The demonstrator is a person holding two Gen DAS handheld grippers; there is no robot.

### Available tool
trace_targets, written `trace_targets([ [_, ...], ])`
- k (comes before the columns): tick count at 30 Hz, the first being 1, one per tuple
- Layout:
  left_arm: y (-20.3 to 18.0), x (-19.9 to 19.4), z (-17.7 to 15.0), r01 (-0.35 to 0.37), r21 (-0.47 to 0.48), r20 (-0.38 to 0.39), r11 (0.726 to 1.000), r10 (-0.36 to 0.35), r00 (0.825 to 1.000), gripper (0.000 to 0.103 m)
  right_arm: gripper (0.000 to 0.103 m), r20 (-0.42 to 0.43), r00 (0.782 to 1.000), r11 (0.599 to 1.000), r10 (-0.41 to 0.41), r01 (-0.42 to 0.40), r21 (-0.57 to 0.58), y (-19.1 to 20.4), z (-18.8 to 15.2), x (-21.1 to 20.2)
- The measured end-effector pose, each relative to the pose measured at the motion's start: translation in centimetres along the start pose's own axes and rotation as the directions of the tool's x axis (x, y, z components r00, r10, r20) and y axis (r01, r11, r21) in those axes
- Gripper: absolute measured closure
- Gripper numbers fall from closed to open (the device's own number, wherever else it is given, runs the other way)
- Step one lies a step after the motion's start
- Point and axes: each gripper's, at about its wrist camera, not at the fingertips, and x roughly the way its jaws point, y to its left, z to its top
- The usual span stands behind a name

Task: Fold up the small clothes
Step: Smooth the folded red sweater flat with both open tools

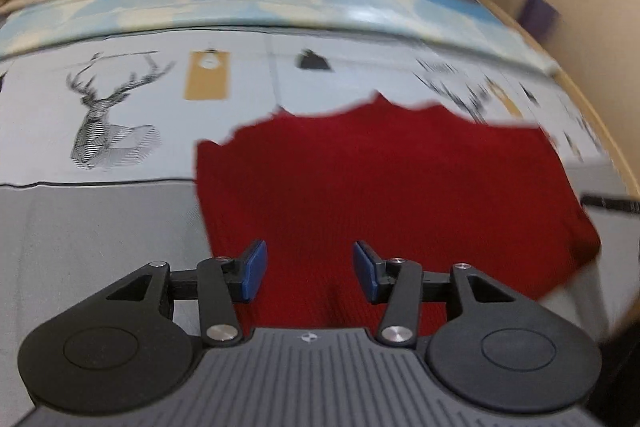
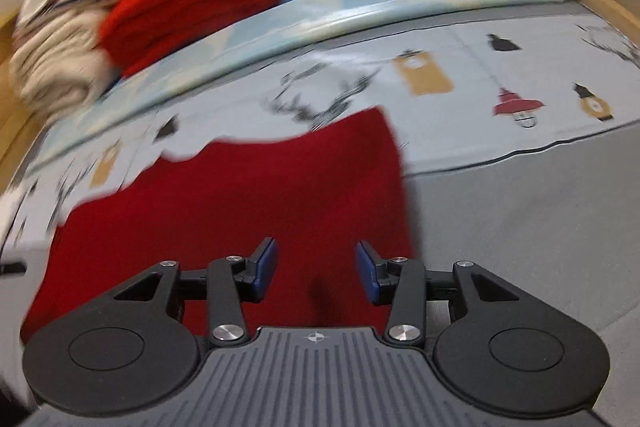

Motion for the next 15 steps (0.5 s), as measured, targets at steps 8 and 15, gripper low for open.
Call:
trace_targets([
  [8, -0.9, 6.0, -5.5, -0.07, 0.197, -0.26, 0.978, 0.121, 0.958, 0.077, 0.057, -0.228, 0.96, 0.983, -0.164, 0.138, -0.123, -1.8, -4.2, 1.9],
  [15, 0.7, 3.4, -4.4, -0.075, 0.041, -0.141, 0.996, 0.08, 0.987, 0.066, 0.056, -0.16, 0.969, 0.981, -0.186, 0.175, -0.082, -2.5, -4.0, 0.3],
])
